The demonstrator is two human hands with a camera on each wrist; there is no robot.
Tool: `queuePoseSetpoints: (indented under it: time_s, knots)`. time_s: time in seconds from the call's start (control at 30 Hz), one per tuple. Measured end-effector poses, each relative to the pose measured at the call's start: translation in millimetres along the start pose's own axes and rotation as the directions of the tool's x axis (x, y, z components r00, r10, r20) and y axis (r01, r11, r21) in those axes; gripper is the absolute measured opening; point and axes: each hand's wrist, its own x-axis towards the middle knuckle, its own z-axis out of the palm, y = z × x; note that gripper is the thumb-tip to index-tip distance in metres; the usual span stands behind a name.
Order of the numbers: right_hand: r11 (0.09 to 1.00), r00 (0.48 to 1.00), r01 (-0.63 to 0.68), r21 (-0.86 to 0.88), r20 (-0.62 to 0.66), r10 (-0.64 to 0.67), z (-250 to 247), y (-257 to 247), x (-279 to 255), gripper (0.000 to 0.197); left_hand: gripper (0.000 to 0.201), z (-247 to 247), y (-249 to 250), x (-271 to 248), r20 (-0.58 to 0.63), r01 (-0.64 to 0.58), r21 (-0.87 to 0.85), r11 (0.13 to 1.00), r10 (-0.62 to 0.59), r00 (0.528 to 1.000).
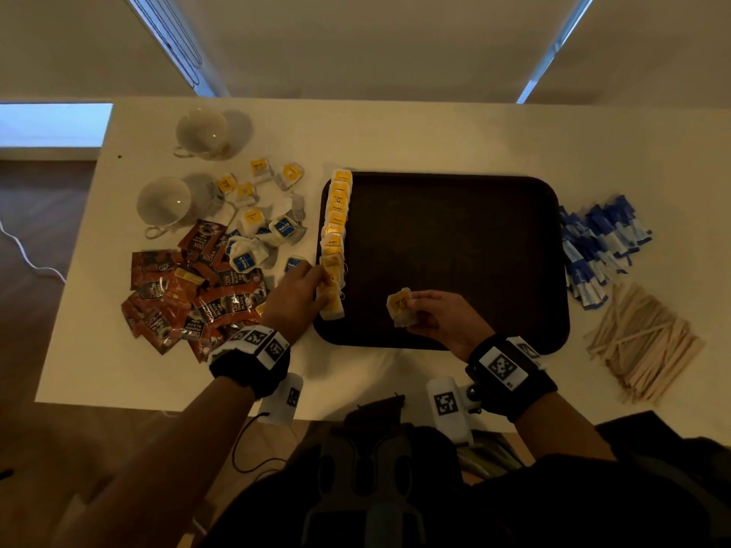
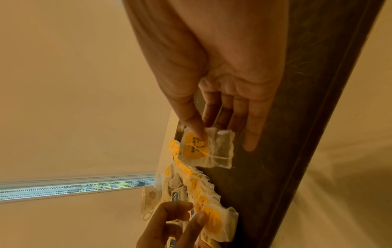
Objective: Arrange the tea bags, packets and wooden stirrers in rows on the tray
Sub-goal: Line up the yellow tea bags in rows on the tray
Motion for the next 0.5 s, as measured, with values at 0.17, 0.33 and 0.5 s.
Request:
queuePoseSetpoints:
  time_s: [0.17, 0.33, 0.5]
  knots:
    - [1.0, 1.0, -0.002, 0.001, 0.004, 0.002, 2, 0, 2, 0.012, 0.026, 14, 6, -23, -0.098, -0.063, 0.015, 0.998, 0.064, 0.993]
    - [1.0, 1.0, -0.004, 0.001, 0.005, 0.004, 3, -1, 1, 0.013, 0.019, 26, 15, -30, -0.144, -0.07, 0.053, 0.996, 0.077, 0.987]
    - [1.0, 1.0, 0.001, 0.002, 0.007, -0.001, 0, -1, 1, 0.019, 0.016, 30, 10, -24, -0.069, -0.068, 0.043, 0.997, 0.071, 0.995]
